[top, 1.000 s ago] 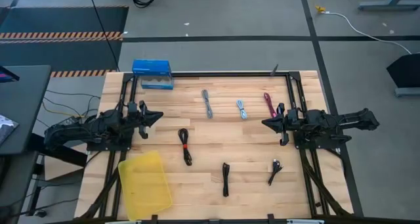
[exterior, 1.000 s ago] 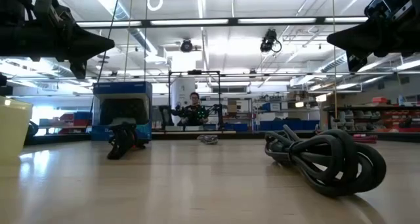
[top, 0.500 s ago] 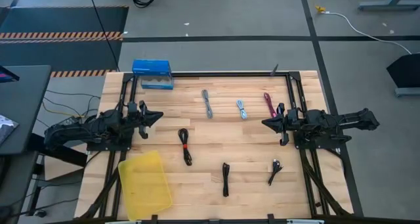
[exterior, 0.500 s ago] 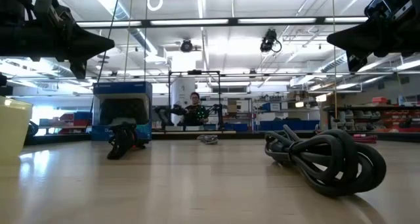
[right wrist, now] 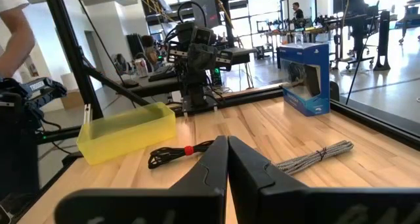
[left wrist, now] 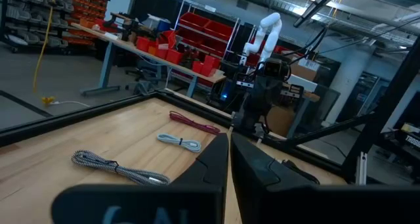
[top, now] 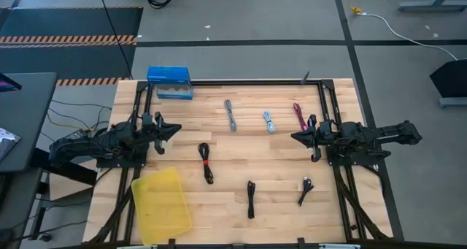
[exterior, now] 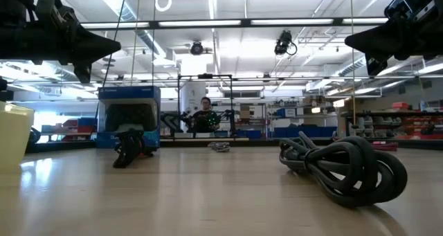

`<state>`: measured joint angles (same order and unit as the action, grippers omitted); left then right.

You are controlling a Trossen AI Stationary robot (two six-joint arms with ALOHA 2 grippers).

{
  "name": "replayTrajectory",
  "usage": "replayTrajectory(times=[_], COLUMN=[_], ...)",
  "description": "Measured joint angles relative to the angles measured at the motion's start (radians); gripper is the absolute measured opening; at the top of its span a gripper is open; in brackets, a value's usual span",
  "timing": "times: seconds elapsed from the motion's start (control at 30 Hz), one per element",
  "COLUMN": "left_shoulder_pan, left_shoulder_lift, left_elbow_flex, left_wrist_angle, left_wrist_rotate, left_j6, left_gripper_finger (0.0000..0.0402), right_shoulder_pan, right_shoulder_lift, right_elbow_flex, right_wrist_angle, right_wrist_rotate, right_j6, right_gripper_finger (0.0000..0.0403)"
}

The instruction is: Pick and place USB-C Cables

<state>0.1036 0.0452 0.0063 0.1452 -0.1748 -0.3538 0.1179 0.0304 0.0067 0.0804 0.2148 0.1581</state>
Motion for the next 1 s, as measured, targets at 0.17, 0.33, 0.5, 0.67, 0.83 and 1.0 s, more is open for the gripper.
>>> replayTrajectory(times=[0.17,0.33,0.5,0.67,0.83,1.0], left_shoulder_pan=[0.000,0.000,0.003,0.006,0.006,0.006], left_shoulder_lift=[0.000,0.000,0.000,0.000,0.000,0.000], left_elbow_flex=[0.000,0.000,0.000,0.000,0.000,0.000], left_wrist_angle=[0.000,0.000,0.033,0.204,0.473,0.618], left_wrist_rotate=[0.000,0.000,-0.004,-0.005,-0.006,-0.009], left_j6=[0.000,0.000,-0.002,-0.029,-0.099,-0.190], left_gripper_finger=[0.0025,0.0025,0.0025,0.0025,0.0025,0.0025], right_shoulder_pan=[0.000,0.000,0.000,0.000,0.000,0.000], right_shoulder_lift=[0.000,0.000,0.000,0.000,0.000,0.000], right_elbow_flex=[0.000,0.000,0.000,0.000,0.000,0.000], right_wrist_angle=[0.000,0.000,0.000,0.000,0.000,0.000], right_wrist_rotate=[0.000,0.000,0.000,0.000,0.000,0.000], right_j6=[0.000,0.000,0.000,0.000,0.000,0.000], right_gripper_finger=[0.0016,0.0016,0.0016,0.0016,0.0016,0.0016])
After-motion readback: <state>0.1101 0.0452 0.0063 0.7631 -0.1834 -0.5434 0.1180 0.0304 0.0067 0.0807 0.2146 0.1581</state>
